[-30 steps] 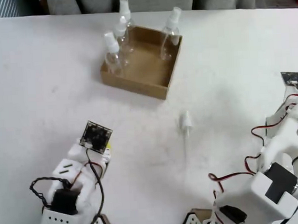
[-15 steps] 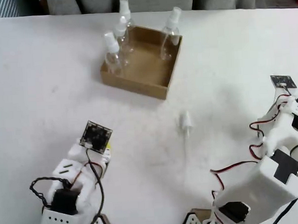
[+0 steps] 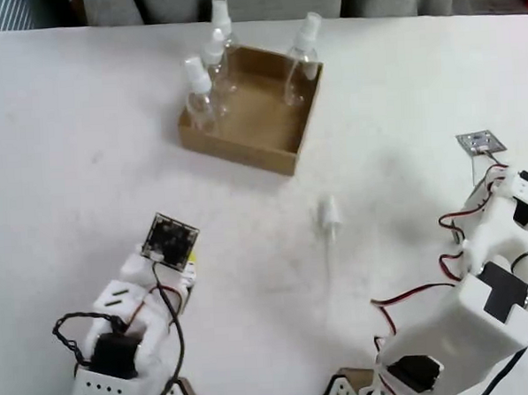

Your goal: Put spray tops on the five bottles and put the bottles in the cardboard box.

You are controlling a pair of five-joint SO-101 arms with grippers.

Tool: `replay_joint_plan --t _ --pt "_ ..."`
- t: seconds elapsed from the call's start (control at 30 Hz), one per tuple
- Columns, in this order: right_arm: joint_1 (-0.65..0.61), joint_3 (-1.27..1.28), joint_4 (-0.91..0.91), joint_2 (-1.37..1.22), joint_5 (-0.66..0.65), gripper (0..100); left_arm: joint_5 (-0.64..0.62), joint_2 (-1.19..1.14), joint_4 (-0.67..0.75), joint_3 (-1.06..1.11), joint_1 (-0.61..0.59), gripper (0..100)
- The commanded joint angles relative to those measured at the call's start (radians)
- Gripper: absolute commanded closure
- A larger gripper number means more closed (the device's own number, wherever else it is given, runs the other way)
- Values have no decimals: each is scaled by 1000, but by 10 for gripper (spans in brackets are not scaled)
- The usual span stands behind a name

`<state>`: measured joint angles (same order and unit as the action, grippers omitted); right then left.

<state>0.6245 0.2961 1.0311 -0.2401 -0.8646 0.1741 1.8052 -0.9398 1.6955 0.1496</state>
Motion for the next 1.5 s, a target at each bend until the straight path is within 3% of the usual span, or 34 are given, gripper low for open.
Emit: replay_joint_plan --t 0.0,0.6,0.9,1.17,1.33,1.47 --pt "-7 -40 19 13 -57 757 6 10 -2 -2 -10 976" --pt "42 -37 33 2 -9 764 6 10 -2 -2 -10 976" --pt "27 -41 -64 -1 -12 985 6 10 -2 -2 -10 976" --pt "87 -89 79 116 -5 983 -5 12 20 -3 8 976" --pt "153 -81 174 202 -12 983 -140 8 80 -34 42 976" --pt "196 -81 176 209 -14 982 -172 -5 54 -95 93 976"
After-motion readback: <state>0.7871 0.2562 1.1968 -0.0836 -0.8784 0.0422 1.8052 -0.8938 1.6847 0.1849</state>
